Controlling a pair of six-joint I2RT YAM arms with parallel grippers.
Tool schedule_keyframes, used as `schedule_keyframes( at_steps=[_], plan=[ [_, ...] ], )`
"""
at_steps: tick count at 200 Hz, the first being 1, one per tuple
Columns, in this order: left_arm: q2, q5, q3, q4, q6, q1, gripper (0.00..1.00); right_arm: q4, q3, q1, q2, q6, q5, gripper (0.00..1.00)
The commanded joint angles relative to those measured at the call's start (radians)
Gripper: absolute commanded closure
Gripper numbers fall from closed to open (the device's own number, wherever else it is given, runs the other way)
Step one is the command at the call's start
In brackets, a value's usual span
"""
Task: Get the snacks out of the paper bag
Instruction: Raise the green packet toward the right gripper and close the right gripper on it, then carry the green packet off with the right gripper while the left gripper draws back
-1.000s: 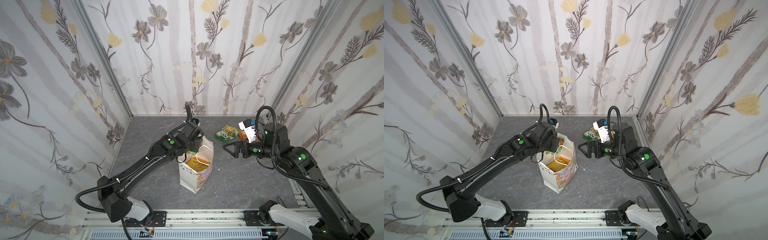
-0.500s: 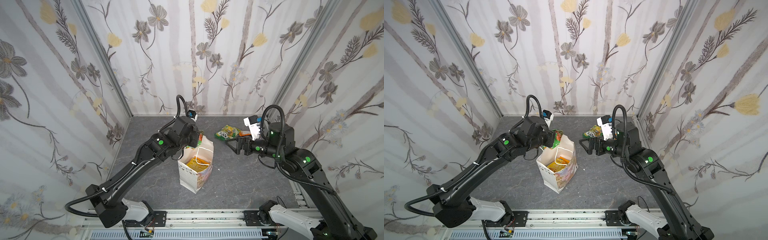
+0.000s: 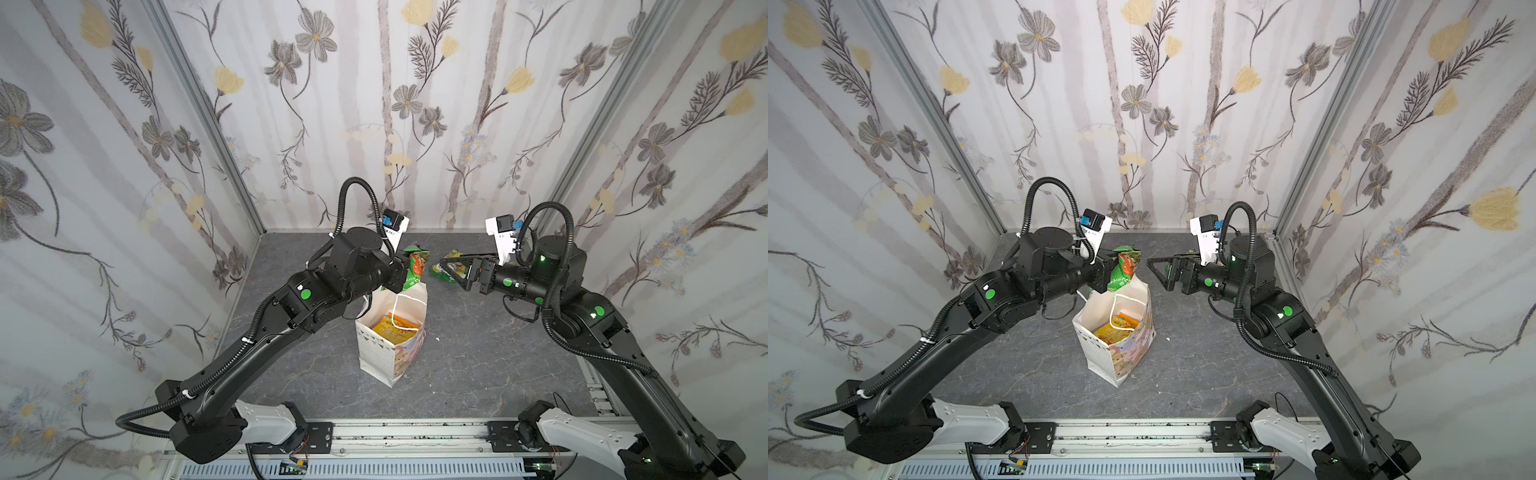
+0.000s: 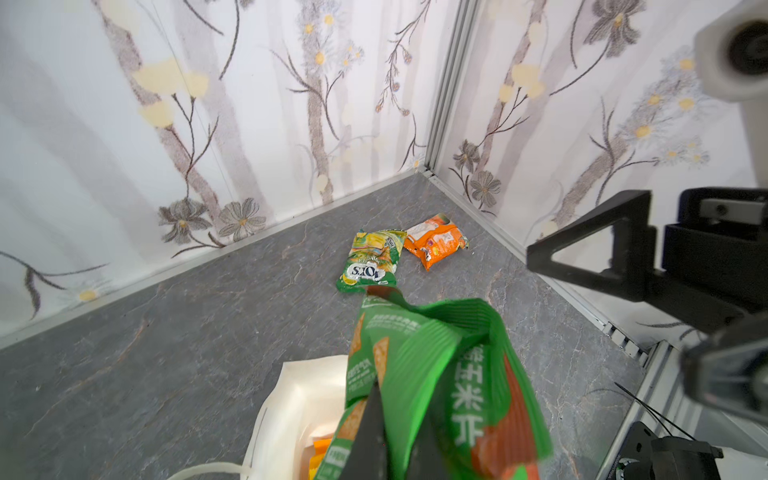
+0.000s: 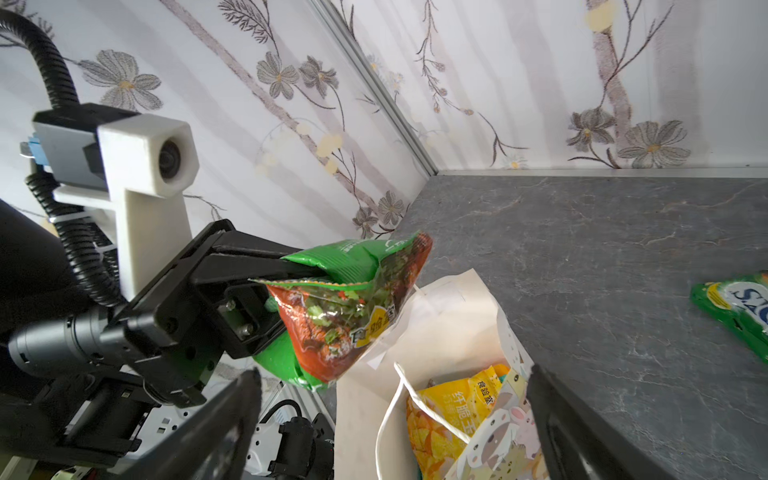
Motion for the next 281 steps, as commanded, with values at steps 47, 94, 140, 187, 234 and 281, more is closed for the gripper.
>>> schedule_keyframes(
  at_steps=[47,94,140,187,234,281],
  plan=[
    [0.039,0.001,0.075,0.043,0.031,-0.038,1.00,0.209,0.005,0.062,0.080,0.053,-0.068,0.14],
    [0.046,-0.012,0.079,0.031,0.040,-0.044,1.00,0.240,0.021,0.070,0.108,0.062,-0.079,0.45],
    [0.047,-0.032,0.076,0.020,0.048,-0.045,1.00,0.247,0.018,0.072,0.109,0.067,-0.066,0.76],
    [0.029,-0.038,0.067,0.035,0.061,-0.048,0.81,0.285,0.017,0.072,0.113,0.096,-0.061,0.99],
    [-0.009,-0.042,0.043,0.056,0.068,-0.050,0.57,0.265,0.035,0.070,0.116,0.092,-0.019,1.00],
    [-0.070,-0.025,-0.011,0.072,0.081,-0.051,0.46,0.236,0.067,0.036,0.117,0.066,0.017,1.00]
  ],
)
